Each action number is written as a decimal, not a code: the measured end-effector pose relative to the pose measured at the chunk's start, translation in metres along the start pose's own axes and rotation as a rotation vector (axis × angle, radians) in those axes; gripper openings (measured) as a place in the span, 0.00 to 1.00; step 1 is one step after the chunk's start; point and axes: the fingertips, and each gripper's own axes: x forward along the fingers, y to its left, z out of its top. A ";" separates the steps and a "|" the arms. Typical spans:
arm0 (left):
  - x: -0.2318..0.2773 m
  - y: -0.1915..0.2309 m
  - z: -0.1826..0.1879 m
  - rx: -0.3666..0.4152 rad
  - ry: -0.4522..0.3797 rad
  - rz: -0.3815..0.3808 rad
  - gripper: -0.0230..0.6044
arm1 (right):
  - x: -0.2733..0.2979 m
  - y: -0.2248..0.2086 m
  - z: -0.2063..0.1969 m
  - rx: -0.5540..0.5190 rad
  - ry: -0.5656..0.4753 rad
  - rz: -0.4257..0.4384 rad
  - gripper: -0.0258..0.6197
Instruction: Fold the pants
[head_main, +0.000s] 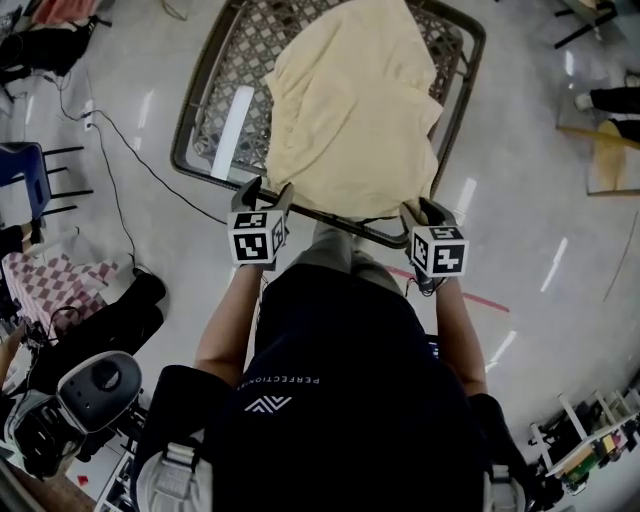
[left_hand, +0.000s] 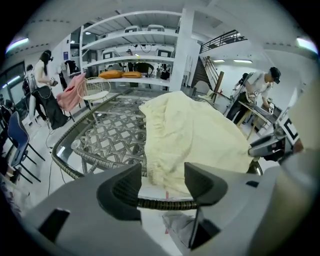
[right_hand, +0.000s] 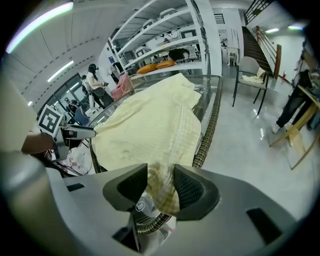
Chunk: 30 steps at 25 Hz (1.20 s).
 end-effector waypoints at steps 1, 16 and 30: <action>0.002 0.001 -0.002 -0.010 0.013 -0.001 0.46 | 0.000 -0.002 0.000 0.002 -0.002 -0.001 0.30; 0.017 -0.008 -0.005 0.049 0.015 -0.026 0.22 | 0.002 -0.001 -0.003 0.039 0.003 -0.009 0.16; -0.017 -0.015 0.010 0.074 -0.057 -0.036 0.17 | -0.037 0.016 0.013 0.034 -0.089 0.035 0.12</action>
